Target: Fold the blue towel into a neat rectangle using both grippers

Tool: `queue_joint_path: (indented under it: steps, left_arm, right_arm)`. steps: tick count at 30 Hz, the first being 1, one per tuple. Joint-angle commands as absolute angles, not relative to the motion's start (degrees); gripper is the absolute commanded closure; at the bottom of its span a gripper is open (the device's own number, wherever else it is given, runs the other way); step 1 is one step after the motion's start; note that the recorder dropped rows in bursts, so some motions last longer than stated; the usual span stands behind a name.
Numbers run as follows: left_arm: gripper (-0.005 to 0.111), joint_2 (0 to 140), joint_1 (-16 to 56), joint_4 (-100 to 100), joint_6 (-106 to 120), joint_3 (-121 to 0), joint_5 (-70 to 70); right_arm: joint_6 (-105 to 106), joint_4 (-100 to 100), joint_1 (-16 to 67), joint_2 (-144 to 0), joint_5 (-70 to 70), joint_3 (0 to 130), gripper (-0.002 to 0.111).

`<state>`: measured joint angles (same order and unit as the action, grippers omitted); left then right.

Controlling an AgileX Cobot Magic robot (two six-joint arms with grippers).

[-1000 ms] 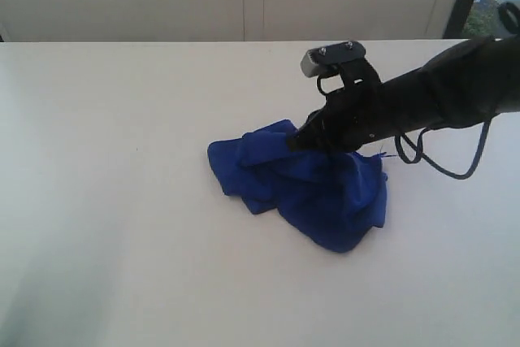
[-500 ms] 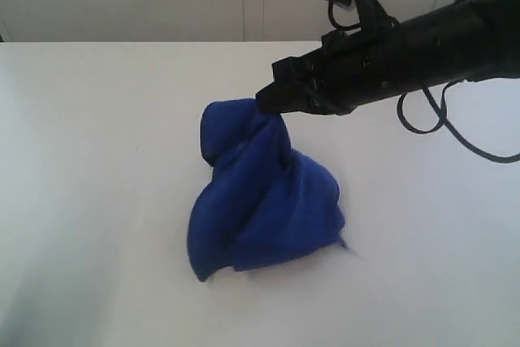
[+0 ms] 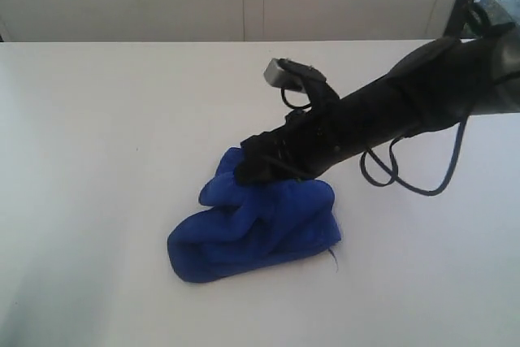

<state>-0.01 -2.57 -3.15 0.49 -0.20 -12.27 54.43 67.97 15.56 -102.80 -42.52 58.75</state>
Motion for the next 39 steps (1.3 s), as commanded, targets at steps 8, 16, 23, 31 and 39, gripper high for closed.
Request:
queue_joint_path:
  steps: [8, 16, 23, 31, 39]
  left_arm:
    - [0.107, 0.0, -2.19, -3.58, 0.0, 0.0, -12.09]
    - [0.107, 0.0, -2.19, -3.58, 0.0, 0.0, -12.09]
    - [0.107, 0.0, -2.19, -3.58, 0.0, 0.0, -12.09]
    - [0.107, 0.0, -2.19, -3.58, 0.0, 0.0, -12.09]
    - [0.107, 0.0, -2.19, -3.58, 0.0, 0.0, -12.09]
  right_arm:
    - [27.23, 38.75, 9.31, -88.24, -42.39, 54.98, 0.068]
    - [26.73, 42.9, 9.31, -81.56, -35.56, 41.93, 0.068]
    - [28.32, 50.25, 10.73, -82.81, -33.51, 37.43, 0.068]
    - [28.43, 55.26, 13.73, -87.69, -28.87, 37.17, 0.068]
    - [28.56, 58.62, 15.11, -91.62, -25.2, 37.27, 0.068]
